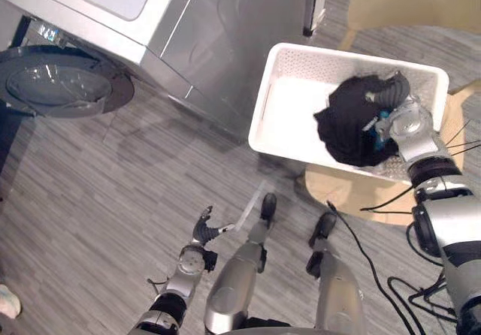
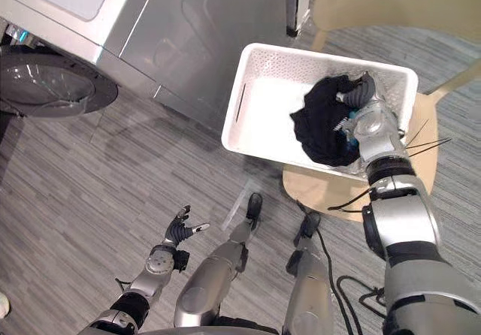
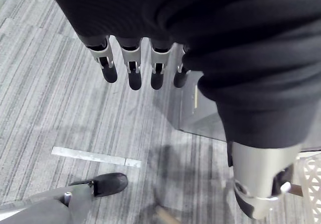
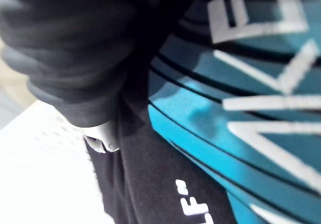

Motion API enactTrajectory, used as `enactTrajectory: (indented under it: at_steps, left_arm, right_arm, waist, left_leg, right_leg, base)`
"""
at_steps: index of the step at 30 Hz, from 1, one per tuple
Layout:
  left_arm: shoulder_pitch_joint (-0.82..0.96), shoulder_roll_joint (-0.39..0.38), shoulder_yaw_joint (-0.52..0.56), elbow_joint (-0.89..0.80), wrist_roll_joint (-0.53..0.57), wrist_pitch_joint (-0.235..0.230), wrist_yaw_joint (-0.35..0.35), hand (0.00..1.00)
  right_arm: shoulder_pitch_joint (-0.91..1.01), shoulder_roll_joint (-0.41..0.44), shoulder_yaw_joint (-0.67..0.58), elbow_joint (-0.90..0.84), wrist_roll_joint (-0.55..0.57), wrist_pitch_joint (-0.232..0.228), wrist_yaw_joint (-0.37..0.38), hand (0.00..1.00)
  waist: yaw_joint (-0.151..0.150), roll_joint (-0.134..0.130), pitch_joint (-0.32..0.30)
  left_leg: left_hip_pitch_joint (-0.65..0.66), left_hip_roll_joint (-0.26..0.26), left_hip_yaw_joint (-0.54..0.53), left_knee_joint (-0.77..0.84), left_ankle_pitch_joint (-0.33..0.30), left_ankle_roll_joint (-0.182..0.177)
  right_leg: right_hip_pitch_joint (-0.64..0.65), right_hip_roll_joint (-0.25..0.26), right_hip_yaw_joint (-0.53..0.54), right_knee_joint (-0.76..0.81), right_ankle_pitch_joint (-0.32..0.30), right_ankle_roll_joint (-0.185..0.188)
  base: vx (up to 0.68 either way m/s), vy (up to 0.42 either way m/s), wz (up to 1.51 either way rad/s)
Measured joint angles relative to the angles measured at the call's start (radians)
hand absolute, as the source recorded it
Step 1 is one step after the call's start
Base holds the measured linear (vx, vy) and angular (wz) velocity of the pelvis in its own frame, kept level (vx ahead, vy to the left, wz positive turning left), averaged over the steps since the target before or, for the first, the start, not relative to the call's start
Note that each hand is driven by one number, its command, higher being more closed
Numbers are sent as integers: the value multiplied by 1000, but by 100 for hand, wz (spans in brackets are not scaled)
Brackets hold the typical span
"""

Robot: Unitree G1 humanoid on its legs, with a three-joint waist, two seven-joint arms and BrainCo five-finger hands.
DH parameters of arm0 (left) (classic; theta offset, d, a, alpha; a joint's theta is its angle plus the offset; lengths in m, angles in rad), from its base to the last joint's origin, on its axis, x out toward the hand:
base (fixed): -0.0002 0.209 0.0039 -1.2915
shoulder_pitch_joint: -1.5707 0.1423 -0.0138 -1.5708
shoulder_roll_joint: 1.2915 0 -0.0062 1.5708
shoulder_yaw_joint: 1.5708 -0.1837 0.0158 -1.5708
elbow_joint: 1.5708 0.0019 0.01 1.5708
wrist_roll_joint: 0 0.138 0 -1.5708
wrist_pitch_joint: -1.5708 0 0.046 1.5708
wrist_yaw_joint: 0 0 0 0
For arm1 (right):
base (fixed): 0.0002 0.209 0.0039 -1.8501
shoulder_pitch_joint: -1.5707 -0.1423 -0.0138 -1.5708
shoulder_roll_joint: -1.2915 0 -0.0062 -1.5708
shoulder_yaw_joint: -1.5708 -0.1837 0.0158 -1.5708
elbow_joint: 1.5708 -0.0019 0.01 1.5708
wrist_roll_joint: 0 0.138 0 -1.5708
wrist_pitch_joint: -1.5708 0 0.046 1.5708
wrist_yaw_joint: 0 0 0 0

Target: Pick up the laundry basket with both hands and put the clothes into the washing machine.

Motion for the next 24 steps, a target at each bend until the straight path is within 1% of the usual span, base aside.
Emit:
enactTrajectory:
  at_steps: [1,2,3,5,6,7,8,10,11,12,13,14,15,17,18,19,21,22,23,24]
  left_arm:
    - [8,-3,1,7,1,3,0,0]
    - [19,-3,6,7,11,8,0,0]
    - [26,-4,12,6,17,10,0,0]
    - [49,-6,35,7,33,20,0,0]
    - [58,-6,38,6,34,20,0,0]
    - [71,-5,41,7,34,23,0,0]
    - [82,-5,44,7,34,29,0,0]
    - [115,-6,61,8,35,40,0,0]
    - [125,-6,67,7,35,41,0,0]
    - [145,-5,77,7,35,42,1,0]
    - [162,-4,80,7,34,44,1,0]
    - [172,-4,84,7,34,44,1,0]
    - [191,-5,94,8,34,44,1,0]
    - [209,-2,107,8,34,45,1,0]
    - [211,-2,108,8,34,45,1,0]
    - [209,-1,109,5,34,44,1,0]
    - [202,8,112,2,33,44,1,0]
    - [202,15,119,-21,31,43,2,0]
    - [209,16,131,-58,26,42,4,0]
    - [214,15,140,-81,23,42,5,0]
  right_arm:
    - [58,34,-16,-63,80,-11,-1,100]
    - [111,77,-26,-122,153,-28,3,100]
    - [135,97,-26,-148,181,-36,5,100]
    - [230,169,-25,-258,280,-61,11,100]
    - [257,187,-26,-287,306,-69,20,100]
    - [309,222,-26,-350,361,-82,35,100]
    - [343,251,-25,-391,410,-92,51,100]
    - [438,323,-15,-513,502,-112,82,100]
    - [465,341,-12,-547,525,-119,96,100]
    - [512,366,8,-617,568,-124,113,100]
    - [545,384,30,-680,588,-128,119,100]
    - [566,398,50,-722,605,-141,123,100]
    - [583,419,73,-767,611,-154,142,100]
    - [600,441,104,-838,611,-166,159,100]
    - [608,447,111,-862,611,-173,164,100]
    - [628,454,119,-899,611,-191,177,100]
    - [655,462,134,-928,611,-205,185,100]
    - [678,467,141,-944,610,-210,185,100]
    - [682,467,148,-946,610,-216,185,100]
    - [680,466,158,-946,609,-220,185,100]
  waist:
    - [-5,-13,-31]
    - [-19,-28,-50]
    - [-24,-38,-60]
    - [-42,-72,-104]
    - [-43,-79,-121]
    - [-43,-97,-141]
    - [-43,-109,-154]
    - [-44,-133,-182]
    - [-44,-138,-193]
    - [-44,-148,-209]
    - [-44,-154,-218]
    - [-43,-159,-222]
    - [-43,-165,-234]
    - [-42,-175,-241]
    - [-42,-175,-241]
    - [-43,-175,-241]
    - [-47,-176,-241]
    - [-47,-177,-240]
    - [-45,-181,-241]
    - [-42,-188,-241]
  left_leg:
    - [2,1,1,0,0,0]
    - [17,2,1,0,0,-1]
    - [28,1,2,0,0,-2]
    - [56,2,9,0,-7,-11]
    - [58,3,11,0,-12,-16]
    - [73,6,19,-1,-25,-33]
    - [87,9,27,-2,-34,-40]
    - [121,16,46,-3,-51,-25]
    - [127,17,50,-3,-54,-22]
    - [144,21,65,-4,-58,-15]
    - [161,23,80,-7,-63,-8]
    - [174,26,98,-9,-66,-4]
    - [182,32,123,-9,-71,2]
    - [186,38,148,-7,-75,6]
    - [186,40,154,-3,-76,6]
    - [183,45,160,-1,-75,7]
    - [152,62,159,39,-77,24]
    - [134,68,132,82,-83,31]
    - [118,65,99,114,-84,22]
    - [104,59,86,131,-83,21]
  right_leg:
    - [2,1,0,-1,0,0]
    - [21,3,-1,-7,0,0]
    - [32,3,0,-10,0,0]
    - [71,8,5,-35,-2,3]
    - [74,9,7,-39,-2,4]
    - [86,12,17,-44,-1,8]
    - [100,16,26,-54,0,10]
    - [141,28,40,-86,10,13]
    - [149,31,44,-94,11,13]
    - [166,39,62,-111,16,17]
    - [182,44,77,-126,24,14]
    - [192,48,93,-139,34,13]
    - [194,54,120,-152,44,13]
    - [189,61,146,-163,63,6]
    - [181,61,152,-149,63,6]
    - [151,60,164,-97,44,10]
    - [91,59,200,87,-33,-11]
    - [58,46,227,300,-135,-20]
    - [73,25,233,435,-195,2]
    - [92,17,242,457,-211,14]
  base:
    - [6,-48,3]
    - [9,-53,2]
    - [13,-41,1]
    - [1,-16,0]
    - [-22,-21,-9]
    - [-22,-15,-15]
    - [-11,-12,-23]
    - [-16,-11,-22]
    - [-5,-13,-25]
    - [13,-10,-30]
    - [13,-4,-41]
    - [8,1,-54]
    - [1,1,-54]
    - [3,-12,-51]
    - [2,-20,-34]
    - [-6,-31,-16]
    - [-44,-93,15]
    - [-20,-197,72]
    - [19,-175,84]
    - [-39,-254,86]
